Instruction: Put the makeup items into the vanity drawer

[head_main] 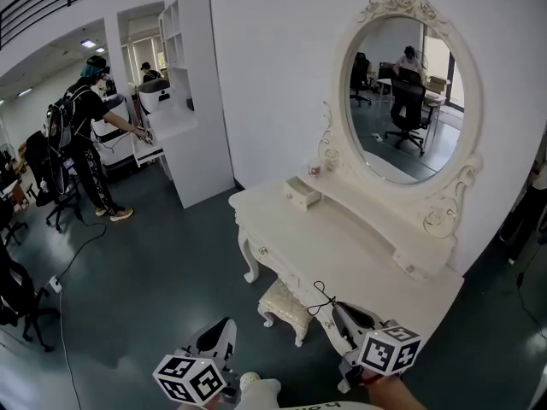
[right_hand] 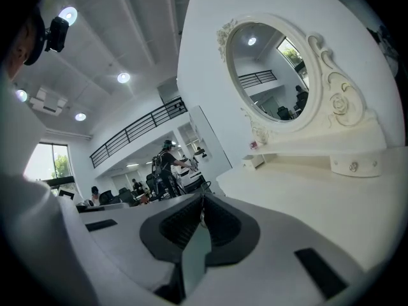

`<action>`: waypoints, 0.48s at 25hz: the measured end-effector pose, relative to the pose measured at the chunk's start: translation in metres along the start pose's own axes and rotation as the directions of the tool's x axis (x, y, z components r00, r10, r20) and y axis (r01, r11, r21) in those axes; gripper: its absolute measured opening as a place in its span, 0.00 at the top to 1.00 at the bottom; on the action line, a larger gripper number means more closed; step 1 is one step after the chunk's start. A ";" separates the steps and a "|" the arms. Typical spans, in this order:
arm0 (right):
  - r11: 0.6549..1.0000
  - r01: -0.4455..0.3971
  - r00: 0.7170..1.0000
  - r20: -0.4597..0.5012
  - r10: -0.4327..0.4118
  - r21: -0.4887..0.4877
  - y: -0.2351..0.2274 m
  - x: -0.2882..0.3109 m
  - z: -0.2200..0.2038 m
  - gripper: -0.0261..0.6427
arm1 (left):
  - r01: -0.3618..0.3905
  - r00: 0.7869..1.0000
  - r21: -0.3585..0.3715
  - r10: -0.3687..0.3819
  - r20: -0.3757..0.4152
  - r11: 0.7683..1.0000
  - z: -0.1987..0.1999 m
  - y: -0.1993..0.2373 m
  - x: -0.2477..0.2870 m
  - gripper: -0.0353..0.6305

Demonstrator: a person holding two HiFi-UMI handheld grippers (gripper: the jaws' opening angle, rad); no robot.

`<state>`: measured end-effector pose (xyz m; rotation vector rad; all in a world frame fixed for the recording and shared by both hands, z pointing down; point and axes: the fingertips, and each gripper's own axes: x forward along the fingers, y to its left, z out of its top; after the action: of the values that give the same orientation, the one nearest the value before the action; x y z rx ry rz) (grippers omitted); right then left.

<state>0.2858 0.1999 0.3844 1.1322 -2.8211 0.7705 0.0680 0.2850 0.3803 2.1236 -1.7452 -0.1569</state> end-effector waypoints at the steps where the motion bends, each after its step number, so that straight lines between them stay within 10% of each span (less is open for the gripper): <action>1: 1.000 -0.001 1.000 -0.002 0.001 -0.003 0.000 0.004 0.000 0.91 | 0.002 1.000 -0.004 -0.002 -0.001 1.000 0.000 0.002 0.004 0.94; 12: 0.998 0.065 0.998 -0.027 -0.065 0.018 -0.022 0.058 0.004 0.91 | 0.077 0.997 0.002 -0.077 -0.031 0.997 0.017 0.036 0.070 0.94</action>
<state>0.2574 0.1468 0.4009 1.2009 -2.7465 0.8031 0.0444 0.2086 0.3890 2.1854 -1.6487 -0.1416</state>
